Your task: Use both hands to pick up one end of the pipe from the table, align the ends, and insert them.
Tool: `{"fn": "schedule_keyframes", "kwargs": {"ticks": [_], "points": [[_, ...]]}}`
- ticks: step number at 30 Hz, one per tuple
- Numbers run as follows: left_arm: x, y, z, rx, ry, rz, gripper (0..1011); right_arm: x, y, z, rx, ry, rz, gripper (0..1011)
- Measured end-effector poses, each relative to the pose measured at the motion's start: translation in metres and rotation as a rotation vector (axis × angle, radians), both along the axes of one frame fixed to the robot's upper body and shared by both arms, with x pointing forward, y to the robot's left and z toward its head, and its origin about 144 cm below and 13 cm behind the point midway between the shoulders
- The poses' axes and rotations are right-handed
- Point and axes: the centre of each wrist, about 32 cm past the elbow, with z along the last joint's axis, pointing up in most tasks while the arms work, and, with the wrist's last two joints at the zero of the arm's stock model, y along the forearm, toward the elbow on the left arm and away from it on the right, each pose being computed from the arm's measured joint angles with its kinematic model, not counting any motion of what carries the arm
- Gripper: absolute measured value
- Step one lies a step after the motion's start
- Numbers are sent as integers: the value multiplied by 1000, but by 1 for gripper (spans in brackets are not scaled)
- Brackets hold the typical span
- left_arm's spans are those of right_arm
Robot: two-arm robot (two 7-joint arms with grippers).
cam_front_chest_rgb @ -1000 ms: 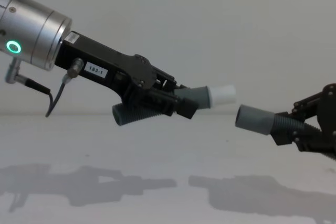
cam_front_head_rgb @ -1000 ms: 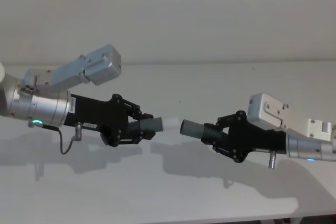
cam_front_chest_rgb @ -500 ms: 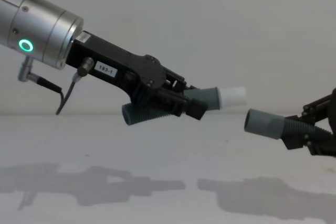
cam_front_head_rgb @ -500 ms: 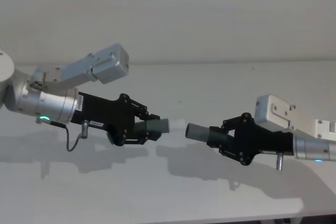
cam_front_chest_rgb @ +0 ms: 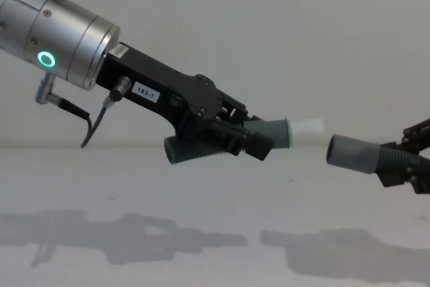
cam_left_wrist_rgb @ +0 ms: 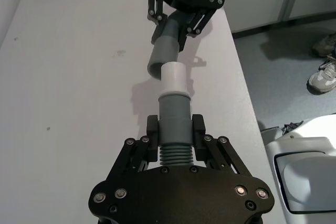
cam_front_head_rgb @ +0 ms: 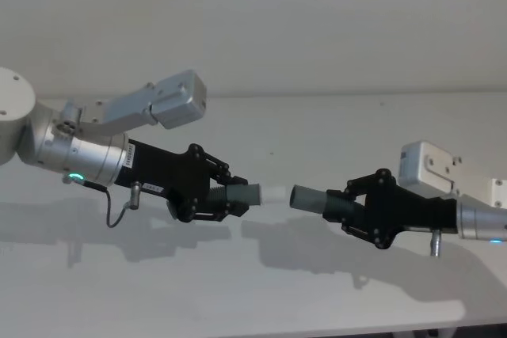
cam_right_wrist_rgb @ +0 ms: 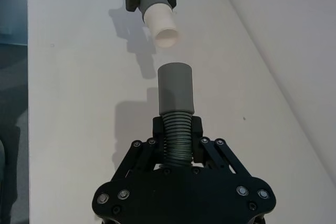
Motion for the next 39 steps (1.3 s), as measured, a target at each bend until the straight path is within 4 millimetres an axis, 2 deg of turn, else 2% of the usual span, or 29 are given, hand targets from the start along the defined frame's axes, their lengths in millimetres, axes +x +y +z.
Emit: {"fn": "schedule_keyframes", "kwargs": {"ticks": [39], "points": [[5, -9, 0, 33, -13, 41, 339, -2, -3, 12, -13, -7, 5, 252]]}}
